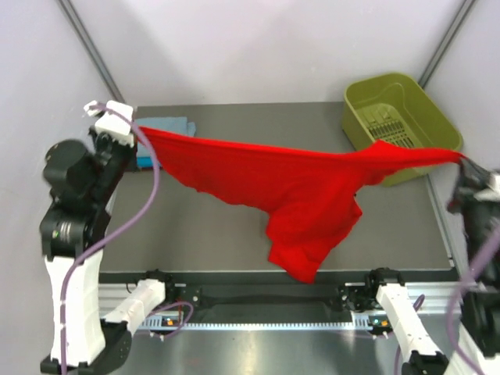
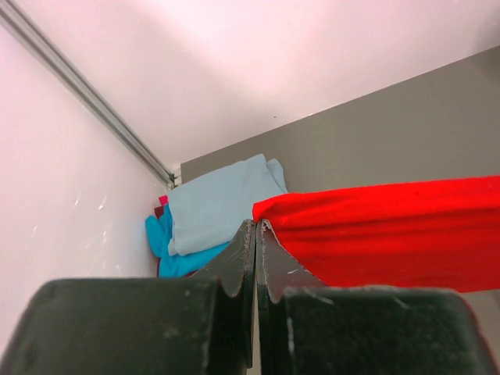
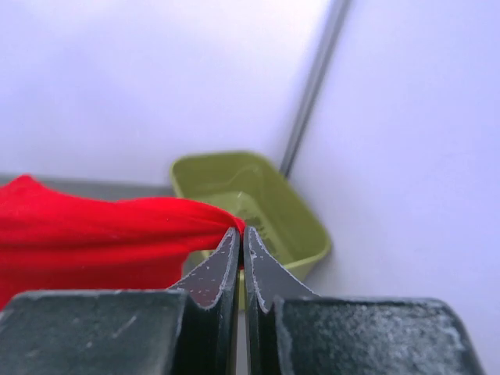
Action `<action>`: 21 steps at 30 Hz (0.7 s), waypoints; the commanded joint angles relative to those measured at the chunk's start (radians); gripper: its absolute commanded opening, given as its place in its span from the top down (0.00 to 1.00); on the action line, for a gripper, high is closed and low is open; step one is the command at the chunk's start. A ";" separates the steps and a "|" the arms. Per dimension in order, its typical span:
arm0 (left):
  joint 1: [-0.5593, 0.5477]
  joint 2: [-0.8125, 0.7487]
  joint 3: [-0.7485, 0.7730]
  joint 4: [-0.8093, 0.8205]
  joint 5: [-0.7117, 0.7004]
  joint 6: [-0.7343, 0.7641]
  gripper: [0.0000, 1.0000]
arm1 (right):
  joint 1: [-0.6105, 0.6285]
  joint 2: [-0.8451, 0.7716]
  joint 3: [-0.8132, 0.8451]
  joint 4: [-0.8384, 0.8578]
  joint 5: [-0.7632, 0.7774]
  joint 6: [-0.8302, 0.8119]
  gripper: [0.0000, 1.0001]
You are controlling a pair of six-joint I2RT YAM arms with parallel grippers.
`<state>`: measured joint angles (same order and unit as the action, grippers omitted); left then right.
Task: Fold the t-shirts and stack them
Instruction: Flatten the tshirt out
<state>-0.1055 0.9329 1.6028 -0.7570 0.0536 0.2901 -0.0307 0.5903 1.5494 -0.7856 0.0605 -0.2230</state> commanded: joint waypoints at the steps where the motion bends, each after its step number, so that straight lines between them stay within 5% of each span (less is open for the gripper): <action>1: 0.006 -0.054 0.037 -0.088 -0.034 0.020 1.00 | -0.015 -0.020 0.171 -0.136 0.203 0.022 1.00; 11: 0.006 -0.097 0.221 -0.071 -0.213 0.121 1.00 | 0.023 0.134 0.696 -0.204 0.464 -0.210 1.00; 15: 0.006 -0.066 0.142 0.014 -0.265 0.175 1.00 | 0.078 0.097 0.472 -0.100 0.466 -0.214 1.00; 21: 0.006 -0.012 -0.223 0.111 -0.261 0.236 1.00 | 0.144 0.066 0.080 0.046 0.432 -0.226 1.00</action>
<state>-0.1139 0.8478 1.5578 -0.7025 -0.0666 0.4347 0.0898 0.6464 1.7443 -0.8368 0.3637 -0.3927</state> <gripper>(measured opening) 0.010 0.007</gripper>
